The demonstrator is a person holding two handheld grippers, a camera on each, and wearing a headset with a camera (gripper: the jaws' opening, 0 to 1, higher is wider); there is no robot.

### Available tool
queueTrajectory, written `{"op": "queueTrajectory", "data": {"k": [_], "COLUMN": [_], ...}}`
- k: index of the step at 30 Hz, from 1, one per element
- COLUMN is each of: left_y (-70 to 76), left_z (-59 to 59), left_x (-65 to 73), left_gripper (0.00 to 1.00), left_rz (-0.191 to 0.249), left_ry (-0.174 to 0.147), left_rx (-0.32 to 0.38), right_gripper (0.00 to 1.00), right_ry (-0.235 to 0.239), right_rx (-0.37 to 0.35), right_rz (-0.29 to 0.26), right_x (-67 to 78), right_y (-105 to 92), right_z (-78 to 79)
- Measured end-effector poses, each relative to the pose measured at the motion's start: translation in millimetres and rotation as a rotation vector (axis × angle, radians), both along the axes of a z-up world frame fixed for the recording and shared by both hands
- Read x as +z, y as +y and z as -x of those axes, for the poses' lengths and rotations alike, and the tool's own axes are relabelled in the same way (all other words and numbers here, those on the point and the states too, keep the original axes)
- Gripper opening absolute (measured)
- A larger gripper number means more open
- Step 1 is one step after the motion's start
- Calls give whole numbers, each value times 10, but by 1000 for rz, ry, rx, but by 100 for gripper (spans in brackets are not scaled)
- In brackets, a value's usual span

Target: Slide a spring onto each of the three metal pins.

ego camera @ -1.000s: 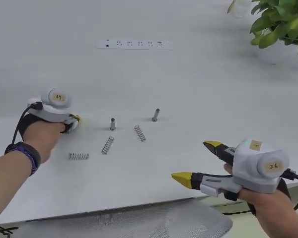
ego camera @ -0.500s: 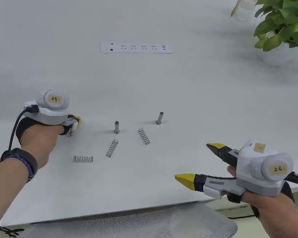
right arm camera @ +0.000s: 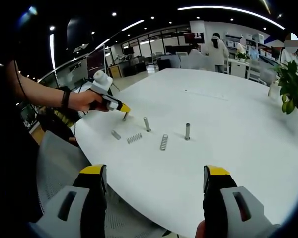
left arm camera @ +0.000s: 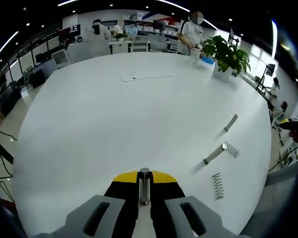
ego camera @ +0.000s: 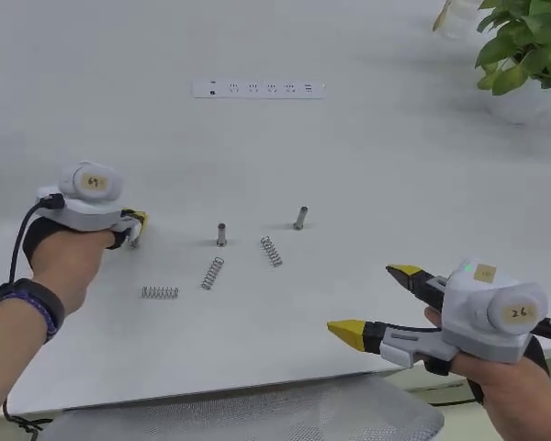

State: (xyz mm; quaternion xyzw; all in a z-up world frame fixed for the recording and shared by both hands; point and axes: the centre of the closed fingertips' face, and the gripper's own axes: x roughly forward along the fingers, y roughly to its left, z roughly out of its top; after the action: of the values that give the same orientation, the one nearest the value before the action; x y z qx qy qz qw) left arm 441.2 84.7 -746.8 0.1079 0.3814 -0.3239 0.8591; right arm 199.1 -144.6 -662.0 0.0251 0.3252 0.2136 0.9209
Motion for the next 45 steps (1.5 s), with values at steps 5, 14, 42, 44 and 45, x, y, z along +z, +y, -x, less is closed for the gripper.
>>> {"op": "queueTrajectory", "data": {"k": [5, 14, 42, 44, 45], "left_y": [27, 90, 70, 76, 75], "left_z": [18, 66, 132, 145, 161], "left_x": [69, 119, 68, 68, 69], "left_gripper": [0, 0, 0, 0, 0], "left_rz": [5, 0, -35, -40, -38], "left_ry": [-13, -14, -9, -12, -9], "left_rx": [4, 2, -46, -50, -49], "right_gripper": [79, 79, 79, 79, 79], "right_ry": [0, -2, -9, -11, -11], "right_rx": [-1, -7, -13, -13, -12], "right_rz": [-2, -1, -4, -6, -6], "right_x": [-5, -9, -5, -1, -2], "right_y": [2, -14, -24, -16, -11], "right_z": [17, 28, 31, 27, 27]}}
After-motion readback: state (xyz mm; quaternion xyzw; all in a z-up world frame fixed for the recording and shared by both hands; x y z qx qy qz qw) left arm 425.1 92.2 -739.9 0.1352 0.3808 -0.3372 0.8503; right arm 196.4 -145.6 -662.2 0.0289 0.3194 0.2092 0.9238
